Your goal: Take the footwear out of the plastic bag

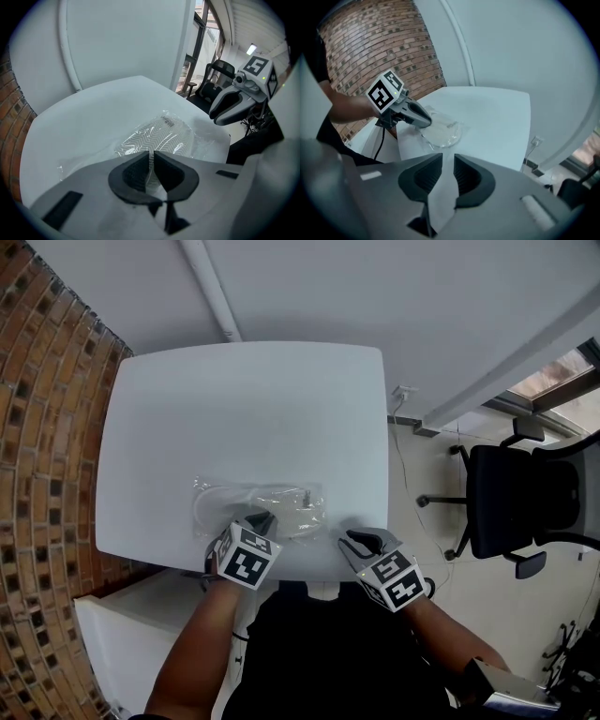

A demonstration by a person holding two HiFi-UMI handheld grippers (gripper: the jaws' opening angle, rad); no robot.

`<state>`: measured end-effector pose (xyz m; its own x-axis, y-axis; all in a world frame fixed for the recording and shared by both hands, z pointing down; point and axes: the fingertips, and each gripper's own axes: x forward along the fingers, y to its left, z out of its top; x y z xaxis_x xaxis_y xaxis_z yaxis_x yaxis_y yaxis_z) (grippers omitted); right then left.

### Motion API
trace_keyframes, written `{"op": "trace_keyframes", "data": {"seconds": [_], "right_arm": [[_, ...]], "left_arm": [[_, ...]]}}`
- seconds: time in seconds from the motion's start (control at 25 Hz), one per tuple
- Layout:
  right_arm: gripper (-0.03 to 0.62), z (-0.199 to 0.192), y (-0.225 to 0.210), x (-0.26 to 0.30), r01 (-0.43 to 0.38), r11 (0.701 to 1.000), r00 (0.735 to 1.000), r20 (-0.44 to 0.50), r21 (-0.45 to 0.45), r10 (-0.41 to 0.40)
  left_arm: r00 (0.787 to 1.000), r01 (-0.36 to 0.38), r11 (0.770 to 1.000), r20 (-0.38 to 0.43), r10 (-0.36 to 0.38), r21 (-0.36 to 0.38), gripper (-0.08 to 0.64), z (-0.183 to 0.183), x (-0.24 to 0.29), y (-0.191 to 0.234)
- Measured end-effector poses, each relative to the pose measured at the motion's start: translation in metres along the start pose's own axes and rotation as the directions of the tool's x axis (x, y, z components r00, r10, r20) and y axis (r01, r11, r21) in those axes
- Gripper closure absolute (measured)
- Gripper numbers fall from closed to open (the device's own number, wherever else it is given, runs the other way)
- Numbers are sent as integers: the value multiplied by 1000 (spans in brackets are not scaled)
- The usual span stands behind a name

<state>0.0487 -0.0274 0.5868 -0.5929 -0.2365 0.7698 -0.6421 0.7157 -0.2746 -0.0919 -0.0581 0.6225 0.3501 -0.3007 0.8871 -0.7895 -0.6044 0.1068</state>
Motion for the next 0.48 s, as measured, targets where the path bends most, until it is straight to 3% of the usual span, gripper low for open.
{"op": "trace_keyframes", "data": {"seconds": [0.2,0.48], "right_arm": [[506,30,1,12,54,980,999,5,-191,-54],[494,41,-3,45,94,969,992,-58,-231,-110]], "left_arm": [[1000,-4,1000,2,4,-2,520,-2,0,1],[1000,-2,1000,-3,2,0,522,-2,-1,1]]}}
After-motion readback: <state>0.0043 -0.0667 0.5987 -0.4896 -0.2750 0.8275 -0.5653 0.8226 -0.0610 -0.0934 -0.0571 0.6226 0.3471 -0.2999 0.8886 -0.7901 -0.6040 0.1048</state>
